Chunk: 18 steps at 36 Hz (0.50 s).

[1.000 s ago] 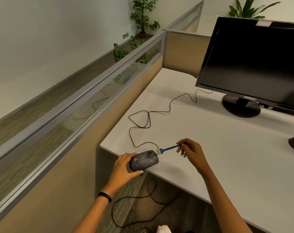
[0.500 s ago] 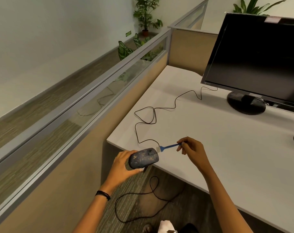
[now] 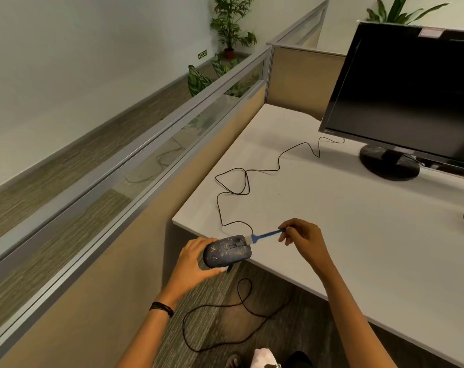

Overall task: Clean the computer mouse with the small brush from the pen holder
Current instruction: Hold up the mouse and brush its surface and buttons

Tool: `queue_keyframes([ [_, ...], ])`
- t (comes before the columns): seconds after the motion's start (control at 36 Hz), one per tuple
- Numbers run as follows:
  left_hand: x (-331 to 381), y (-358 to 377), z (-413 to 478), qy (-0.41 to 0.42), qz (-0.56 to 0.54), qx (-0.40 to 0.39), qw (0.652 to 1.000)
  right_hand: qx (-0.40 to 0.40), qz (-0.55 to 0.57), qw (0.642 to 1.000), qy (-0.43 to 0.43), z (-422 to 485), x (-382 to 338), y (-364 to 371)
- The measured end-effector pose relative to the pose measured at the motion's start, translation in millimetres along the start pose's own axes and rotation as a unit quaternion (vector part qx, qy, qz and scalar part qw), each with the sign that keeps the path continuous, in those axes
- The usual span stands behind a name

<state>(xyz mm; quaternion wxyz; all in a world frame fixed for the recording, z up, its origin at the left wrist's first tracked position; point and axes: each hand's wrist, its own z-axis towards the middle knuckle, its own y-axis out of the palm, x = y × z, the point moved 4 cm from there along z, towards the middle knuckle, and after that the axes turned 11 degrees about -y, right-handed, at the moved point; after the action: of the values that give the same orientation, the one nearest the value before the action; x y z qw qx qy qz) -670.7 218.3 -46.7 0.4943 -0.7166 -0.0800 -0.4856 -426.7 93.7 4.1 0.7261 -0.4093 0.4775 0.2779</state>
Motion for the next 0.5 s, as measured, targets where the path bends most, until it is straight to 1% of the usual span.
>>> queue_keyframes([
  [0.17, -1.1, -1.1, -1.6, -0.003, -0.004, 0.001, 1.000, -0.020, -0.010, 1.000, 0.001, -2.3, 1.4, 2.8],
  [0.28, -0.6, -1.4, -2.3, 0.000, 0.001, -0.001, 1.000, 0.001, 0.009, 1.000, 0.001, -6.0, 1.4, 4.1],
  [0.42, -0.5, -1.0, -3.9, -0.001, 0.001, -0.005, 1.000, -0.003, 0.010, 1.000, 0.007, -10.5, 3.2, 4.4],
  [0.5, -1.2, -0.9, -4.1, -0.005, -0.001, -0.006, 1.000, 0.014, 0.013, 1.000, 0.005, -12.9, 2.0, 2.0],
])
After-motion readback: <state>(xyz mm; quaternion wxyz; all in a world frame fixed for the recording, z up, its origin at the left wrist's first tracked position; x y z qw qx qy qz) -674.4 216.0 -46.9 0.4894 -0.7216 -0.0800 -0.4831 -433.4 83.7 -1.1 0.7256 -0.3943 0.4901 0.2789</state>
